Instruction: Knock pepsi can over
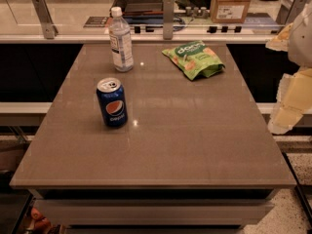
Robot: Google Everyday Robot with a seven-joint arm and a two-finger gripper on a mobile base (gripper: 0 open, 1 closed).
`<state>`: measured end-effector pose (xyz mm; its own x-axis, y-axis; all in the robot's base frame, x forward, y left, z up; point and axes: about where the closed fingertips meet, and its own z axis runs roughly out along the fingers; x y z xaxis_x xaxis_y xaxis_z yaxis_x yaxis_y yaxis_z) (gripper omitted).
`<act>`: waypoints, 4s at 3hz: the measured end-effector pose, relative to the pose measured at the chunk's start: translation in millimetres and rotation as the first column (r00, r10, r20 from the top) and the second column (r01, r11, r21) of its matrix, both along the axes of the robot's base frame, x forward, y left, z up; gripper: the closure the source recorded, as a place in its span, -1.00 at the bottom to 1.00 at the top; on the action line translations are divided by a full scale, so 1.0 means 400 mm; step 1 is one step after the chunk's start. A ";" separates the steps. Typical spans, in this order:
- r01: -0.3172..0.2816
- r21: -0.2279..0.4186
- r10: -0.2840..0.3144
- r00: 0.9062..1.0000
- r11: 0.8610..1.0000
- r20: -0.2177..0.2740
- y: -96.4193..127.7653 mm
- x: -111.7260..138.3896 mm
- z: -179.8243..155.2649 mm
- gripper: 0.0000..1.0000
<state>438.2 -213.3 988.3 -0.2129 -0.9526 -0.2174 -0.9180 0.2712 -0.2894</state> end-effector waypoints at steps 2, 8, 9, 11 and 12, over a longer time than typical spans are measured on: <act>-0.005 0.049 0.005 1.000 0.999 0.014 0.017 0.006 -0.006 -1.00; -0.188 0.745 0.038 0.976 0.640 0.213 0.410 0.172 -0.132 -1.00; -0.210 0.761 0.068 0.975 0.614 0.214 0.477 0.184 -0.162 -1.00; -0.234 0.787 0.109 0.972 0.571 0.210 0.586 0.205 -0.198 -1.00; -0.237 0.808 0.096 0.971 0.539 0.221 0.618 0.217 -0.192 -1.00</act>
Offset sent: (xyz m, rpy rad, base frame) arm 0.0068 0.0149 -0.0104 0.1232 -0.0186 0.0121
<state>524.9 33.9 911.3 0.0285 -0.3526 -0.9353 -0.9434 0.2999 -0.1419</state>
